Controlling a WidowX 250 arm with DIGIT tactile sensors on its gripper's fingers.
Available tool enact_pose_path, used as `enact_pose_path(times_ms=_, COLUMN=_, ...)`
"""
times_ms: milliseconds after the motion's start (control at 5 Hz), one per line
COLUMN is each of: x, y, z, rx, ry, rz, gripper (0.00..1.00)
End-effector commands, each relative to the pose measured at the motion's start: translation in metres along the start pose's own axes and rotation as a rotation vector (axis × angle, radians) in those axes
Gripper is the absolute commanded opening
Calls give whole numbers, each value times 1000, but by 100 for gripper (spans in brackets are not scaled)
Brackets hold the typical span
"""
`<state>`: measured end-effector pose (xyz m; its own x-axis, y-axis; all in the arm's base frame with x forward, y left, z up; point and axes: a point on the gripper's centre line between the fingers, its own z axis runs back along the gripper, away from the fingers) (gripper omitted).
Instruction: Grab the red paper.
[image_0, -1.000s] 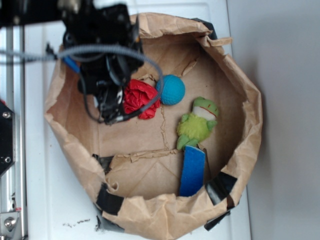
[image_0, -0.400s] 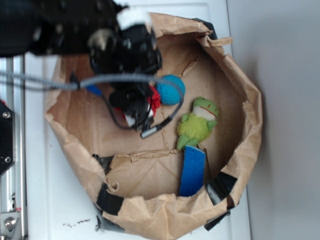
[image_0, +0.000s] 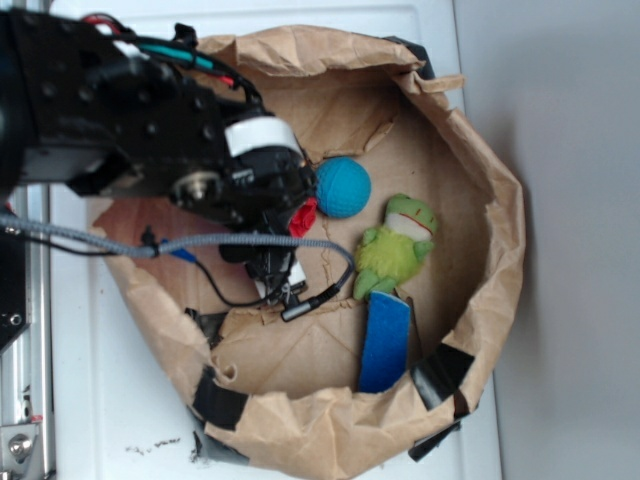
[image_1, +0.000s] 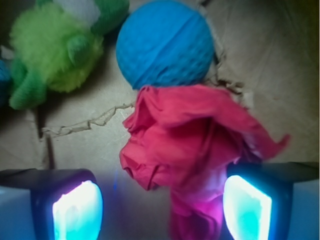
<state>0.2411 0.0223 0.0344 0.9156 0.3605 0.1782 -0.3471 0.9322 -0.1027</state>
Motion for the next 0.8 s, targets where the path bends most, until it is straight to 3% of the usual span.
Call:
enact_pose_path(times_ms=0, x=7, y=-7, z=-14, rx=34, ry=-45, rz=-29, gripper=100)
enact_pose_path(times_ms=200, x=13, y=-10, z=-7, rx=26, ry=-34, rz=-26, gripper=0)
enact_pose_path(times_ms=600, x=17, y=-6, z=19, rx=-24, ry=-39, rz=-36, gripper=0)
